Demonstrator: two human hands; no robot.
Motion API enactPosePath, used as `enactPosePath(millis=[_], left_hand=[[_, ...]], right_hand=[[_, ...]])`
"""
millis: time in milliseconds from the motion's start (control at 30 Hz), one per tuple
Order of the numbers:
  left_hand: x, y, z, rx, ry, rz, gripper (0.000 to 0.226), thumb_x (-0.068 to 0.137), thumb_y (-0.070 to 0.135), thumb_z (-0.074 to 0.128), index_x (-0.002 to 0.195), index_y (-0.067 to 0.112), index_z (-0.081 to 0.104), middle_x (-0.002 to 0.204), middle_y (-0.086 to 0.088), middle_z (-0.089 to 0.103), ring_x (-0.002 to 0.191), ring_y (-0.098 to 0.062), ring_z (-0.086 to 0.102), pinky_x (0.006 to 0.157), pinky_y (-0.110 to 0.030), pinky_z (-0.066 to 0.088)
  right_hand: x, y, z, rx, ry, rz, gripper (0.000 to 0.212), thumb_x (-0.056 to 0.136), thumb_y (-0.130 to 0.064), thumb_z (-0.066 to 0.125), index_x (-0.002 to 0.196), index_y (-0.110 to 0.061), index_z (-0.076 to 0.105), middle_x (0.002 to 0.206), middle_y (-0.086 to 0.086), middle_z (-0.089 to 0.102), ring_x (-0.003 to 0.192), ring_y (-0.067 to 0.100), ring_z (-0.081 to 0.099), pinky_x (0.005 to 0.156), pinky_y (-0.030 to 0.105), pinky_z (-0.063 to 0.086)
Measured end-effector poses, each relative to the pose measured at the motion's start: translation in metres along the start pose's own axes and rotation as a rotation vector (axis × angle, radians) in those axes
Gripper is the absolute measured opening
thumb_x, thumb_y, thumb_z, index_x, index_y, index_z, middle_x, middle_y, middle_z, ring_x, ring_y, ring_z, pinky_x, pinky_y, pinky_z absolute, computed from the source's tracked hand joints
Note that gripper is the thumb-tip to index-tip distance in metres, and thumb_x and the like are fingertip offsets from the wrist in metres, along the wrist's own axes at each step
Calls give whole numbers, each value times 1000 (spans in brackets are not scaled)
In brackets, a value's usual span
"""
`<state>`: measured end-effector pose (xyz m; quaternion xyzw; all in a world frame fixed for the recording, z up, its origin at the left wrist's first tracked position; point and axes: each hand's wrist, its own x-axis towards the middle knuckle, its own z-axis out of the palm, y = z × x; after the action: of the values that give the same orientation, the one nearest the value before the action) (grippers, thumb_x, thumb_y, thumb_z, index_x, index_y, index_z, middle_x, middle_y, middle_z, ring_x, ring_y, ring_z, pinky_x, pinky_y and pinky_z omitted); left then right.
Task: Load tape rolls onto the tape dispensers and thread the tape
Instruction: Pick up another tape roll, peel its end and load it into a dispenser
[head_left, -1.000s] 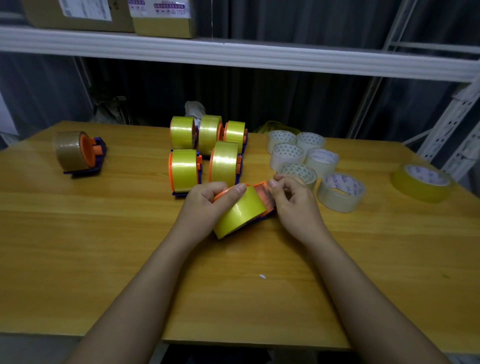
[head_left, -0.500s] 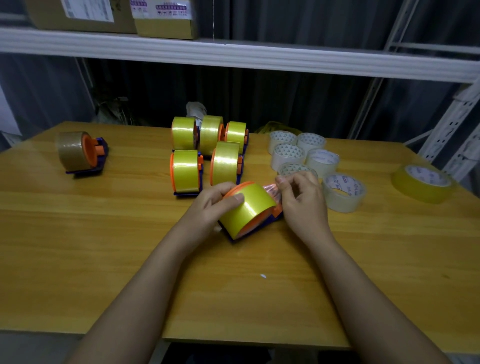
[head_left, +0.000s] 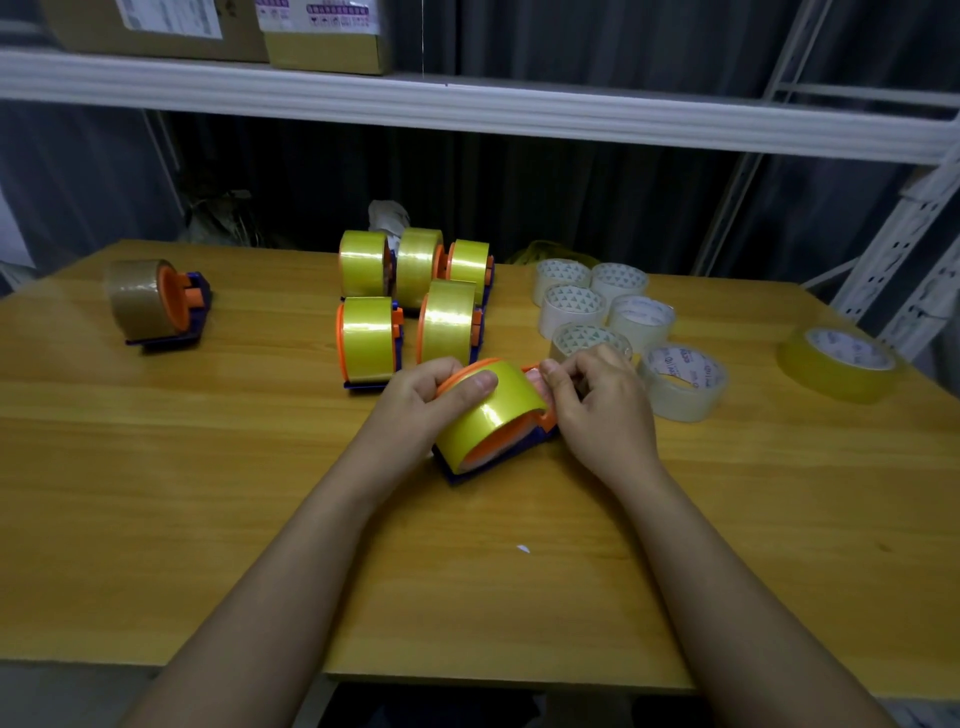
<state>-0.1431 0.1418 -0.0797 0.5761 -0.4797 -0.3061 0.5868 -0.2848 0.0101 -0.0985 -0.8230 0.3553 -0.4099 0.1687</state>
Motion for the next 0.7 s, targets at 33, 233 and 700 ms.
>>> enactPosePath(millis=[33,233,700], left_hand=[[1,0,1,-13,29,-8,28,78,45,64,74,18,63,74,-2,59,71,-15,59,66,-33,45],[4,-5,1,24,107,17,45,66,59,64,70,14,60,68,-5,56,65,-18,56,62,-36,43],[3,-5,3,-1,56,55,57,73,48,69,75,-7,53,70,-12,52,66,-20,52,63,-34,40]], right_hand=[[0,-1,0,-7,-1,-11,27,95,-32,58,76,-13,61,76,-10,44,79,13,47,72,33,37],[0,-5,-1,12,17,-9,24,95,-31,57,77,-15,57,80,-7,46,80,12,45,67,28,32],[3,-2,-5,24,30,47,26,95,-31,56,79,-12,61,77,-12,42,75,13,48,63,33,39]])
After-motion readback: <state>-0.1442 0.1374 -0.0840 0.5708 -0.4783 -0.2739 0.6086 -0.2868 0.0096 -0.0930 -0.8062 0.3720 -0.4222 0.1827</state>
